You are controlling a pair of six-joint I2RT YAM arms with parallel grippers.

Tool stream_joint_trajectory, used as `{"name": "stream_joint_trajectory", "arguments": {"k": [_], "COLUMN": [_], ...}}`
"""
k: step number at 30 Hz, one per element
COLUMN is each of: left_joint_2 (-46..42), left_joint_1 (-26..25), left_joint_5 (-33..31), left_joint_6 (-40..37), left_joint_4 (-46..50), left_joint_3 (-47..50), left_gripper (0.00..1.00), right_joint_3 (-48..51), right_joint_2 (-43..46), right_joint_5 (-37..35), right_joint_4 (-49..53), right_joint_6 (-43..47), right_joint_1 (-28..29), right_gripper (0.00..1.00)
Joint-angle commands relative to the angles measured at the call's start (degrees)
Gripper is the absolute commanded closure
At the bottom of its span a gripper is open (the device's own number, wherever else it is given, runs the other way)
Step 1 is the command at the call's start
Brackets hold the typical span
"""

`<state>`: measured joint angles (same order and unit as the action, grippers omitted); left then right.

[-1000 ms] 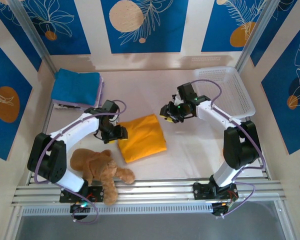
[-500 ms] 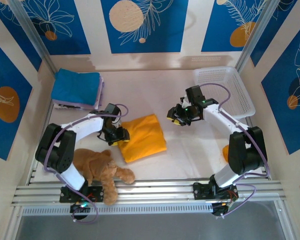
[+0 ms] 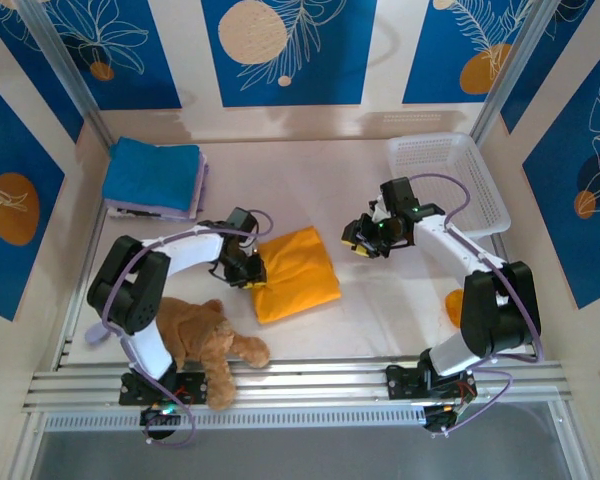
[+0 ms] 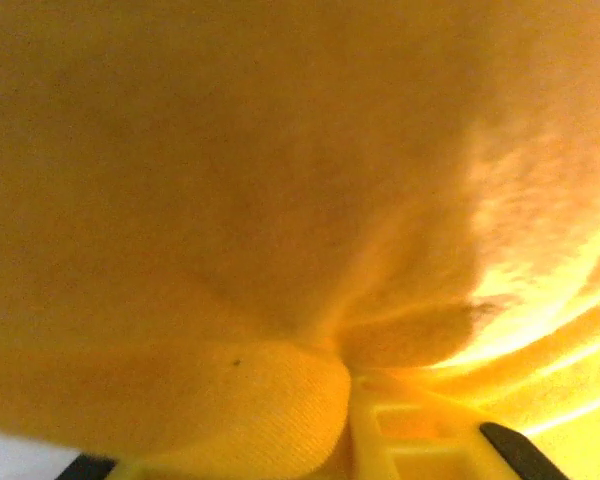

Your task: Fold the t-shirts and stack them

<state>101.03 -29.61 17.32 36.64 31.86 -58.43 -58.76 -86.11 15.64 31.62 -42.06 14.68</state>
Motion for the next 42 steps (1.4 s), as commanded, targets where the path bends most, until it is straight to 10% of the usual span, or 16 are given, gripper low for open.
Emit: {"name": "stream_joint_trajectory", "arguments": {"k": [1,29,42], "left_joint_2": [4.07,11.12,13.43], "left_joint_1": [-1.23,1.83,5.02], "left_joint_5": [-4.73,-42.08,-37.98], "left_joint_6": [-1.42,-48.42,-59.59], "left_joint_4": [0.31,29.63,34.91], "left_joint_3": [0.17,-47.27,-62.68], "left_gripper": [0.9,1.0,1.0], "right_joint_3": [1.4,7.7,5.35], "right_joint_2": [3.06,15.34,16.08], "right_joint_5": [1.42,2.73,1.08], "right_joint_4": [1.56,4.58,7.86], "right_joint_6": [0.76,2.95,4.67], "right_joint_1": [-0.5,-5.15,-5.69], "right_gripper": [0.6,0.52,0.43]}}
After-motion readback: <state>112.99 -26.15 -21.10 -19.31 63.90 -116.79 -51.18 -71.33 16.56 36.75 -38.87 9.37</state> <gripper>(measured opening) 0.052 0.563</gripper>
